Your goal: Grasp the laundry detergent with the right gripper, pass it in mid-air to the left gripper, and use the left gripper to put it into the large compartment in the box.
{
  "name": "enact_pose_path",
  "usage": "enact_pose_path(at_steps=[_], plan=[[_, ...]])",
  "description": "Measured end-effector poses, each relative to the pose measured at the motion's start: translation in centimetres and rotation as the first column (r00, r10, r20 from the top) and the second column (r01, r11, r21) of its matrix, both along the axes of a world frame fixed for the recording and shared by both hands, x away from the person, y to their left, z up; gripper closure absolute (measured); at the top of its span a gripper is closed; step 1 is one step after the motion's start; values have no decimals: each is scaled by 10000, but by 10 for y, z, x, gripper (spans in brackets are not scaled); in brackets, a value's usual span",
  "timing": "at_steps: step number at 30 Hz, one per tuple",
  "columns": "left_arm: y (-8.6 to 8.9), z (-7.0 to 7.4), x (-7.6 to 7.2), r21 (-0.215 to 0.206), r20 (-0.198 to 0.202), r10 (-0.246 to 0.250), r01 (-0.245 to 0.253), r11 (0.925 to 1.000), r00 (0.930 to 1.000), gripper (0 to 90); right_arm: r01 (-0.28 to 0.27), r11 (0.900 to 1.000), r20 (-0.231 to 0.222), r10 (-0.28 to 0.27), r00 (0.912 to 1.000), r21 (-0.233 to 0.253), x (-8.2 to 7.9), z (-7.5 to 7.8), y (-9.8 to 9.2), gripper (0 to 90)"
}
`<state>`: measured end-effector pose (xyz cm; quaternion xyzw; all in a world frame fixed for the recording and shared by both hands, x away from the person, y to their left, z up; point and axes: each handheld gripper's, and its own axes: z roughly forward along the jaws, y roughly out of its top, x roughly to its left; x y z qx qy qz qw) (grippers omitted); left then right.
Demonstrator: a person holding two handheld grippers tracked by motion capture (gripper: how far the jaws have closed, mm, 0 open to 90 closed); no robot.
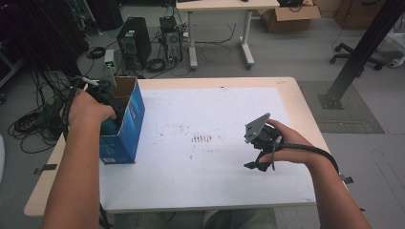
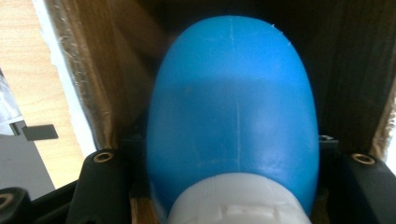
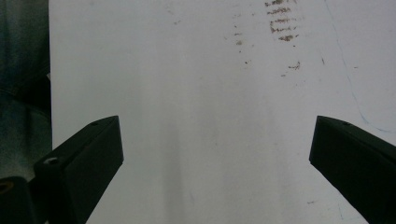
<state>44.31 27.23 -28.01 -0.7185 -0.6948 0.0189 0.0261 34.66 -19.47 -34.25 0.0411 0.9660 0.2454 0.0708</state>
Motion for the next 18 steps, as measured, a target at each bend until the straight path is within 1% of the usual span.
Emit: enact_pose_path(at_steps=[6,10,18], plan=[[1,-5,-1,19,-13,1,-1,10000,10000,386,-51,10000,46,50,10000,17,0,0,0,30],[1,-7,-1,13,64,-11,11,10000,10000,386,14,10000,17,-14,10000,-26,-1,1,-1,30],[2,-8,-2,25,-57,35,-35,10000,10000,384,75,10000,27,-75,10000,13,-2,2,-1,30]])
